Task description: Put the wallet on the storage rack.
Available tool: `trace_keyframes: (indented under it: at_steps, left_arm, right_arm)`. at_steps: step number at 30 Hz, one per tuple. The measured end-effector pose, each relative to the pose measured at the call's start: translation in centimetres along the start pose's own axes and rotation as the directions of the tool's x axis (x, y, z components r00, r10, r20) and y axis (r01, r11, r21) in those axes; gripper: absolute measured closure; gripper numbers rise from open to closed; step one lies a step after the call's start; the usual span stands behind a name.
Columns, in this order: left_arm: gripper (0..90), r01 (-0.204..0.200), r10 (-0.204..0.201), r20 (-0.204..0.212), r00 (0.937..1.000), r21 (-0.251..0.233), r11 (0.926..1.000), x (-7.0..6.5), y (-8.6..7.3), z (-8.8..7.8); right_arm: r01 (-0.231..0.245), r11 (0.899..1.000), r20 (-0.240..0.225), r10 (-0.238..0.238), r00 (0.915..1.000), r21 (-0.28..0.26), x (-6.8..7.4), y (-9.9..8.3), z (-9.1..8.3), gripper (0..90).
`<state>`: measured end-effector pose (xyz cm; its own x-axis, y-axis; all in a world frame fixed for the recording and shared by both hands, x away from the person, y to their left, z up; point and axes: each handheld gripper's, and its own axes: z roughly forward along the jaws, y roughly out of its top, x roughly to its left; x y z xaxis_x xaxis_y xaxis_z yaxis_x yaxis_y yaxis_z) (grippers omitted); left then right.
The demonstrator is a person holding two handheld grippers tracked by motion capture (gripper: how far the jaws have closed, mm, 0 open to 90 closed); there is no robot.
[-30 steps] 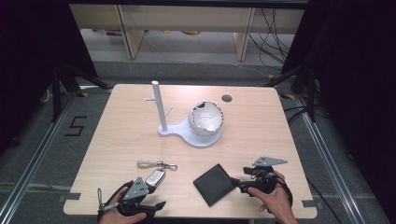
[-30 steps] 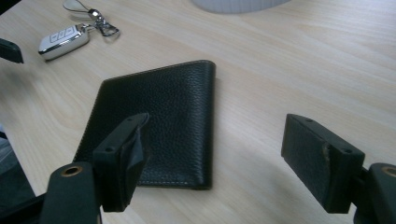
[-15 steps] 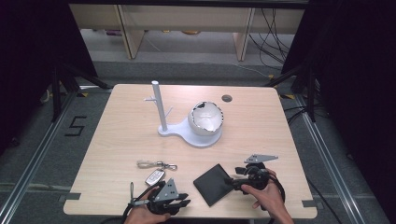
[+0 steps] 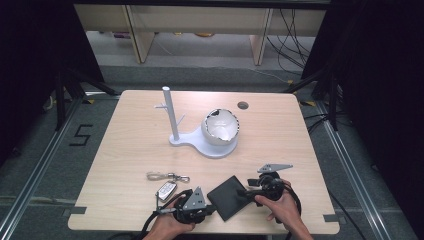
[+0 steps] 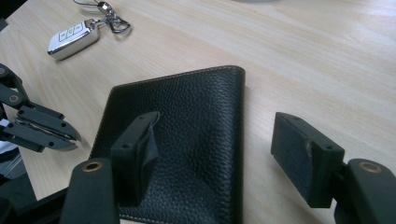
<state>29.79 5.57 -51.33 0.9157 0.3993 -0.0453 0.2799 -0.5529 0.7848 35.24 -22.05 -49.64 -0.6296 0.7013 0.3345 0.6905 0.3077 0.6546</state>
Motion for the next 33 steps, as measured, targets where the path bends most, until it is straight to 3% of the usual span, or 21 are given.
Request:
trace_keyframes:
  at_steps: [3, 7, 10, 12, 13, 16, 17, 20, 21, 28, 33]
  left_arm:
    - [86.4, 0.016, -0.016, 0.009, 0.9998, -0.005, 0.9999, 0.0, 0.1, 0.7]
    - [86.2, -0.016, 0.016, 0.006, 0.9999, 0.034, 0.9993, -0.1, 0.1, 0.9]
    - [86.4, -0.018, 0.018, -0.003, 0.9998, 0.035, 0.9992, 0.0, 0.1, 1.0]
    - [86.7, 0.005, -0.005, 0.001, 1.0000, 0.026, 0.9996, -0.2, 0.1, 1.1]
    - [86.9, 0.006, -0.006, 0.002, 1.0000, 0.030, 0.9995, -0.1, 0.2, 1.1]
    - [87.3, 0.005, -0.005, 0.000, 1.0000, 0.028, 0.9996, -0.1, 0.2, 1.1]
    - [87.5, 0.004, -0.004, 0.001, 1.0000, 0.033, 0.9995, -0.1, 0.2, 1.1]
    - [87.8, -0.018, 0.018, -0.004, 0.9998, 0.041, 0.9990, 0.0, 0.2, 1.1]
    - [87.8, -0.003, 0.003, -0.004, 1.0000, 0.025, 0.9997, -0.1, 0.1, 1.2]
    - [87.4, 0.003, -0.003, -0.006, 1.0000, 0.027, 0.9996, -0.2, 0.2, 1.2]
    - [87.3, 0.004, -0.004, -0.007, 1.0000, 0.026, 0.9997, -0.3, 0.2, 1.2]
  right_arm:
    - [-0.007, 1.000, -0.006, 0.008, 1.0000, 0.018, 0.1, 0.2, 0.6, 34.9]
    - [-0.016, 0.999, -0.001, 0.016, 0.9999, 0.038, 0.0, 0.4, 1.1, 35.8]
    - [-0.022, 0.999, -0.009, 0.022, 0.9997, 0.045, 0.0, 0.4, 1.4, 36.6]
    - [-0.021, 0.999, -0.013, 0.022, 0.9997, 0.047, -0.1, 0.4, 1.7, 37.9]
    - [-0.027, 0.999, -0.002, 0.027, 0.9996, 0.046, 0.0, 0.5, 1.7, 38.1]
    - [-0.037, 0.998, -0.027, 0.038, 0.9989, 0.045, 0.0, 0.5, 1.8, 39.9]
    - [-0.062, 0.997, -0.043, 0.064, 0.9970, 0.044, 0.1, 0.4, 1.9, 39.1]
    - [-0.080, 0.996, -0.062, 0.083, 0.9946, 0.041, 0.0, 0.4, 1.8, 40.2]
    - [-0.121, 0.992, -0.068, 0.124, 0.9899, 0.043, 0.1, 0.3, 1.8, 40.6]
    - [-0.147, 0.989, -0.080, 0.149, 0.9856, 0.033, -0.3, 0.2, 1.6, 43.3]
    - [-0.178, 0.984, -0.122, 0.177, 0.9766, 0.007, -0.6, 0.2, 1.1, 48.6]
